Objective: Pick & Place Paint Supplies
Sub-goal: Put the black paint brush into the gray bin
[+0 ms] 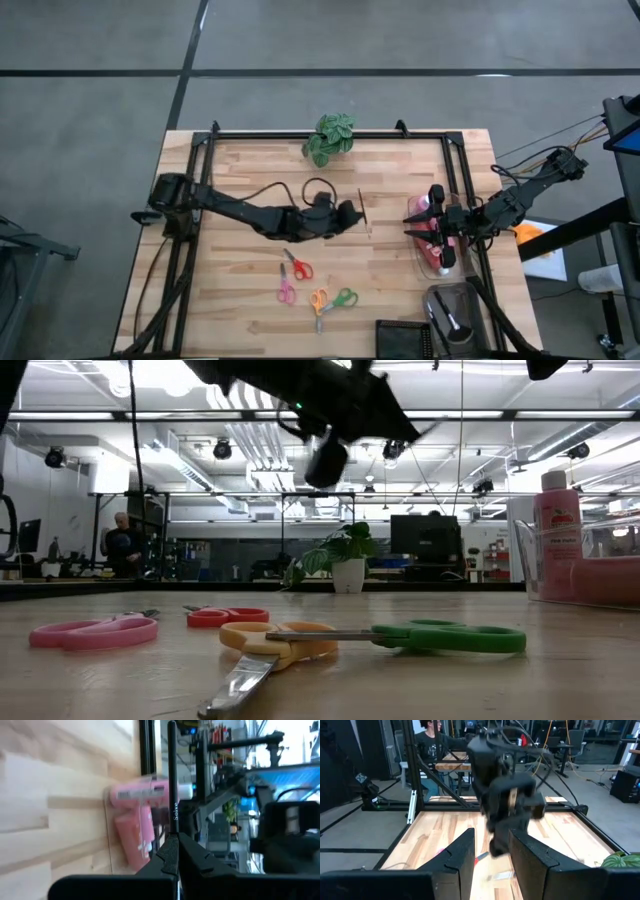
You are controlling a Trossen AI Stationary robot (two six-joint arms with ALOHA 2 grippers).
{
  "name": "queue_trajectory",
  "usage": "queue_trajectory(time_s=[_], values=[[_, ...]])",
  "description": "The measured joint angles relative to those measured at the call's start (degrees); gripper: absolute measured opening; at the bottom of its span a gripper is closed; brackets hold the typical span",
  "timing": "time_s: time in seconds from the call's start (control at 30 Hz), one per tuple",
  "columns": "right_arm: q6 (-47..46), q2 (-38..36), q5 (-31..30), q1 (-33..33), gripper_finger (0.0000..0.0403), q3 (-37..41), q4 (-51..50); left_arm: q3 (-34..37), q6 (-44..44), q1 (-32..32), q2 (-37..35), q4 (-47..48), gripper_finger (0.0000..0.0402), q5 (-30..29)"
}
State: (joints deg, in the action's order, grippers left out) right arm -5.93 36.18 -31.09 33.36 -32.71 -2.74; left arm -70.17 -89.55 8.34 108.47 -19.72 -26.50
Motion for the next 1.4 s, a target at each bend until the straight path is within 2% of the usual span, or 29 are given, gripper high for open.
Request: queue_trajectory(time_s=[0.2, 0.37, 0.67, 0.83, 1.0, 1.4], values=[[0.0, 0.0, 0.0, 0.0, 0.0116, 0.1, 0.0, -6.5, -0.3, 0.0, 8.1, -0.1, 0.0002, 6.2], [0.0, 0.6, 0.0, 0.0, 0.0116, 0.2, 0.1, -14.0, -0.3, 0.0, 15.1, 1.6, 0.0002, 14.5], [0.0, 2.5, 0.0, 0.0, 0.0116, 0.2, 0.1, -26.8, -2.6, -0.3, 23.7, 19.4, 0.0002, 25.3], [0.0, 3.1, 0.0, 0.0, 0.0116, 0.2, 0.0, -28.2, -3.8, -0.5, 24.2, 26.6, 0.0002, 26.0], [0.0, 3.4, 0.0, 0.0, 0.0116, 0.2, 0.0, -27.7, -3.8, -0.5, 24.3, 29.8, 0.0002, 23.6], [0.0, 3.7, 0.0, 0.0, 0.0116, 0.2, 0.0, -24.3, -3.5, -0.6, 24.5, 30.3, 0.0002, 21.6]])
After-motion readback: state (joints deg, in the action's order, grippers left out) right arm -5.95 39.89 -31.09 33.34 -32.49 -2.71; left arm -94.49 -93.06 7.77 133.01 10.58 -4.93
